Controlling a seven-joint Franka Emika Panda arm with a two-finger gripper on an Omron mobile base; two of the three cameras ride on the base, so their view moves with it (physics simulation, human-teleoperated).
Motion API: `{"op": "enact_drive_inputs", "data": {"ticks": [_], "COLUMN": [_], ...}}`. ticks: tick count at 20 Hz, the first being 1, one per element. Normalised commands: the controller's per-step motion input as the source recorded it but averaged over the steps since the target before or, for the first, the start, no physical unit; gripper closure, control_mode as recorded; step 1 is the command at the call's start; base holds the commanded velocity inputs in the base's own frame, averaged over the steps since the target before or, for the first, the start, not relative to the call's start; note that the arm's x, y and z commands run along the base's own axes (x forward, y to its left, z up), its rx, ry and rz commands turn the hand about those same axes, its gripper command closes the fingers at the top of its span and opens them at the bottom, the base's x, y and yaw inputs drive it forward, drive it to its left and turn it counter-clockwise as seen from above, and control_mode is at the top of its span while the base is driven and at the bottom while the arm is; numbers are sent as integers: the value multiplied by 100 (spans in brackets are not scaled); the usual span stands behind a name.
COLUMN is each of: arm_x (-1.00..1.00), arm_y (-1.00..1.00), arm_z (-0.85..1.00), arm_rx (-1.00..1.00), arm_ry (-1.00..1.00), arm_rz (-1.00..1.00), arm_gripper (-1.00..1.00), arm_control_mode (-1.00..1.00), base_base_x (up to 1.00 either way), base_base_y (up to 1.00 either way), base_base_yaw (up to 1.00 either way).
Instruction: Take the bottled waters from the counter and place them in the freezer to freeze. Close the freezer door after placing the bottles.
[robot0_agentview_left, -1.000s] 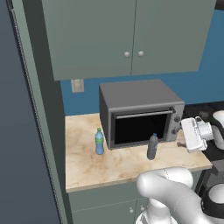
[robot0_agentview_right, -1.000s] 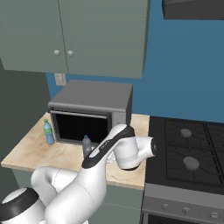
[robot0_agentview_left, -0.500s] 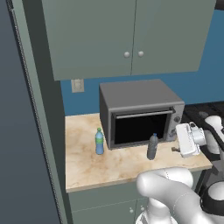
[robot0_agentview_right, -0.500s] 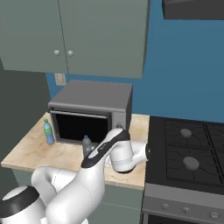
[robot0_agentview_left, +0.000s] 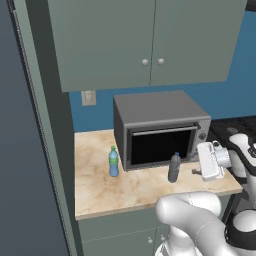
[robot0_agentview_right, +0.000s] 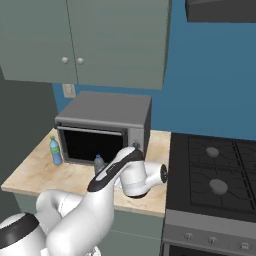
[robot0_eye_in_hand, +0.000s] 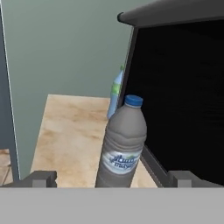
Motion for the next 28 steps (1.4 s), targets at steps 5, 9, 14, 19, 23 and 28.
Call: {"op": "enact_drive_inputs", "data": {"ticks": [5, 9, 14, 19, 23, 28], "arm_x": [10, 11, 12, 29, 43, 23], "arm_y": [22, 23, 16, 12, 2, 0], "arm_z": [-3, -6, -3, -4, -2, 0], "arm_rx": [0, 0, 0, 0, 0, 0], "arm_ry": [2, 4, 3, 8, 13, 6], "arm_rz": [1, 2, 3, 4, 1, 0], "arm_gripper": [-100, -100, -100, -100, -100, -100], "arm_control_mode": [-100, -100, -100, -100, -100, -100], "base_base_x": [0, 0, 0, 0, 0, 0], "base_base_y": [0, 0, 0, 0, 0, 0], "base_base_yaw": [0, 0, 0, 0, 0, 0]}}
